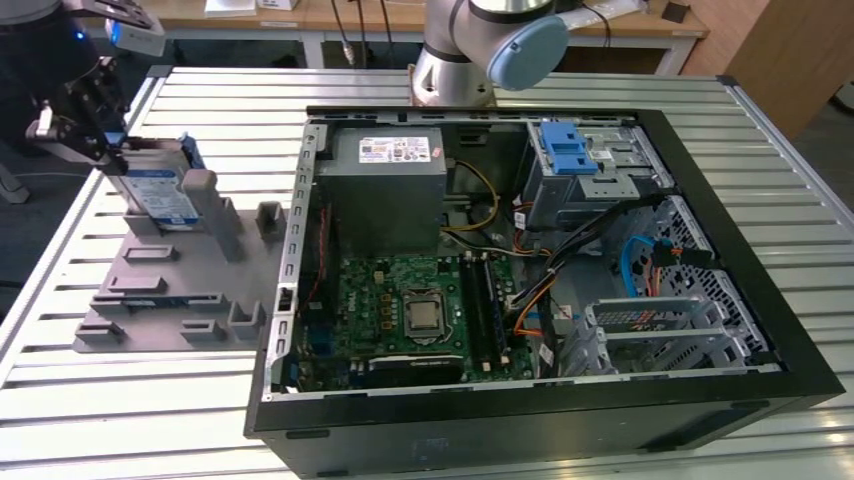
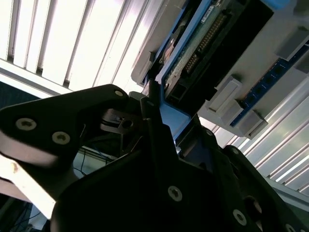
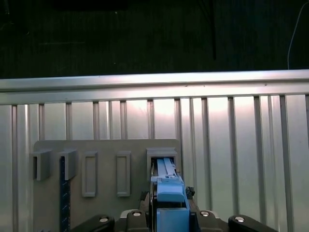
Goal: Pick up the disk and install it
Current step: 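Pick up the disk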
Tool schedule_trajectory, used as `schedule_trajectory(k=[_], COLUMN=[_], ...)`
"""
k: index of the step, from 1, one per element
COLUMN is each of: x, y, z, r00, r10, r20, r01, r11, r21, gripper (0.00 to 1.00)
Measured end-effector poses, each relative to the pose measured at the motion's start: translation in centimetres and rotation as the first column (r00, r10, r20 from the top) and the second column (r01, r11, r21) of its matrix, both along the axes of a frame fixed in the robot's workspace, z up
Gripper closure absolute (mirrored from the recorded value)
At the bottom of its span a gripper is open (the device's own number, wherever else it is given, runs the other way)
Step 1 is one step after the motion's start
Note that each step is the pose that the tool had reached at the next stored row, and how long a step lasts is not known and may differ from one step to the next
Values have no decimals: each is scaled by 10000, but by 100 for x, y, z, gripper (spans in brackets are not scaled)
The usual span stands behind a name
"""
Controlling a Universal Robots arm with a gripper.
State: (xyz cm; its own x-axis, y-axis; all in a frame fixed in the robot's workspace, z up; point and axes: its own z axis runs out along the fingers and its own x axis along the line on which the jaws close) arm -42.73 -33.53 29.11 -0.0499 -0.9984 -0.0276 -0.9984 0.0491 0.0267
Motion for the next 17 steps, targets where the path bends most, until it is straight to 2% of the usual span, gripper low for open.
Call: schedule_trajectory(k=[10,12,13,17], x=[0,0,0,0], y=[-14,-14,-14,-14], z=[0,1,1,18], r00=[9998,9998,9998,9998], r10=[181,182,182,182], r20=[-1,-1,1,-1], r01=[-181,-182,-182,-182], r11=[9998,9998,9998,9998], r21=[-26,-27,-26,-26], gripper=[64,62,56,56])
